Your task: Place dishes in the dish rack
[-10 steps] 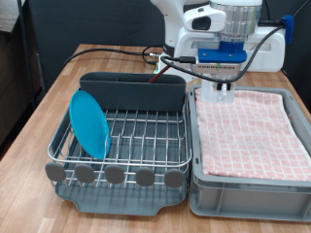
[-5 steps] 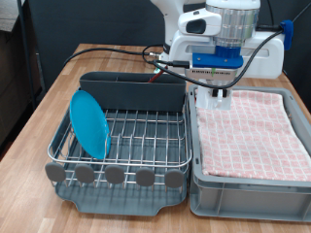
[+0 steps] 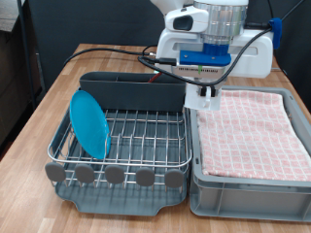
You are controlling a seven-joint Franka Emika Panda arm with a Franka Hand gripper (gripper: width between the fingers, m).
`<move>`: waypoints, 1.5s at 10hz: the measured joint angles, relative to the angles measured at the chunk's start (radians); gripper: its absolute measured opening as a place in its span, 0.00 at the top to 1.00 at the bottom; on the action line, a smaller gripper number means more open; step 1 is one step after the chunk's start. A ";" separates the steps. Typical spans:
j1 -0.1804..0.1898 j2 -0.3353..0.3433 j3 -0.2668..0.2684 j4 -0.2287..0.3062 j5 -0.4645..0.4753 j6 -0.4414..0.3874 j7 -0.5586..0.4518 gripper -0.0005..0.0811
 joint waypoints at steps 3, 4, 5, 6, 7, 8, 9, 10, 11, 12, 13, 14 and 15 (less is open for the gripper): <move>-0.039 0.072 0.000 0.081 0.062 -0.021 -0.094 0.91; -0.050 0.099 0.002 0.107 0.080 -0.021 -0.115 0.91; -0.059 0.126 0.003 0.130 0.094 -0.019 -0.127 0.91; -0.064 0.150 0.004 0.151 0.104 -0.009 -0.133 0.91; -0.068 0.174 0.004 0.168 0.110 0.009 -0.134 0.91; -0.072 0.196 0.005 0.184 0.118 0.025 -0.135 0.91; -0.075 0.218 0.007 0.200 0.126 0.037 -0.138 0.91; -0.079 0.238 0.009 0.218 0.132 0.043 -0.140 0.91; -0.083 0.257 0.011 0.235 0.140 0.043 -0.142 0.91; -0.088 0.274 0.014 0.251 0.149 0.043 -0.145 0.91; -0.095 0.290 0.019 0.265 0.159 0.043 -0.150 0.91; -0.102 0.305 0.025 0.278 0.169 0.043 -0.158 0.91; -0.111 0.320 0.031 0.290 0.176 0.043 -0.164 0.91</move>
